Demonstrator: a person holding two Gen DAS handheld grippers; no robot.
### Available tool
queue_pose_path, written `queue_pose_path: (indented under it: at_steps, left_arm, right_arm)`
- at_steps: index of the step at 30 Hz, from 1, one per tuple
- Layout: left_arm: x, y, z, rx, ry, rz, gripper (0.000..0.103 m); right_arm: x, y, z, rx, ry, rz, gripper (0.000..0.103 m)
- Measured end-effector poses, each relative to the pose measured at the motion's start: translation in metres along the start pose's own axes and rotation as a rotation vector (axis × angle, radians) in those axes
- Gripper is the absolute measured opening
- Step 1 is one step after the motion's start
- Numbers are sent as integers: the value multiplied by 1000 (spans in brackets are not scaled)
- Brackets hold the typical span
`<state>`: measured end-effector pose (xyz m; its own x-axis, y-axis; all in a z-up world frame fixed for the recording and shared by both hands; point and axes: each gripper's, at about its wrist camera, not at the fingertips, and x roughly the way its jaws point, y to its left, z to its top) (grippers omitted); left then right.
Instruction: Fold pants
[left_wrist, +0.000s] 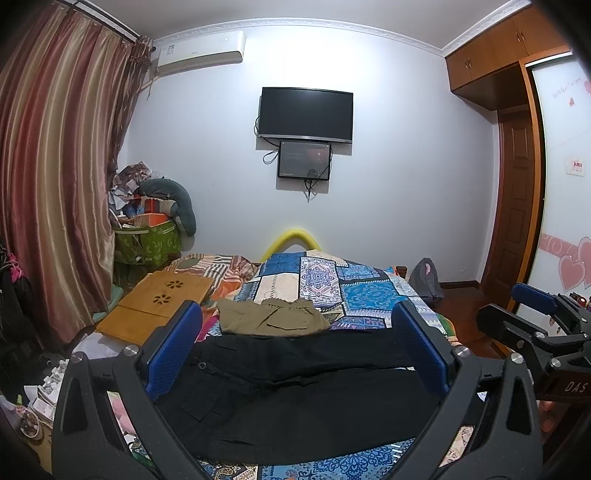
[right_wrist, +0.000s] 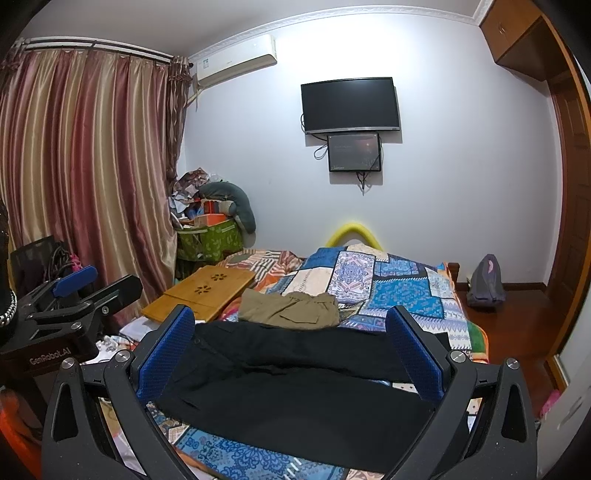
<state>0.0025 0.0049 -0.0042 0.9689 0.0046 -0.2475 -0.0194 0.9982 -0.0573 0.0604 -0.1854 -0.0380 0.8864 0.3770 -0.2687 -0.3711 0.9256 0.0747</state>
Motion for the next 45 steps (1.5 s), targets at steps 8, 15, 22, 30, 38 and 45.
queue_pose_path:
  at_steps: [8,15,22,30,38,45]
  left_arm:
    - [0,1,1,-5,2,2,103]
    - [1,0,1,-1,-3,10,103]
    - [0,-1,0,1,-7,10,103]
    - [-1,-1,-1,4,-17,13,103]
    - [-3,-2,1,9,-23,16,103]
    - [-4,-2,2,12,-23,11,103]
  right_arm:
    - [0,-1,0,-3,-3,-1,103]
    - [-1,0,-2,-7,-11,-1,103]
    - [-2,4,-1,-10,-21,6,103]
    - [-4,9,1,-13,-31,10,103]
    - [-3,10,2,-15,-29,11,103]
    - [-4,9,2,-12,-31,11,103]
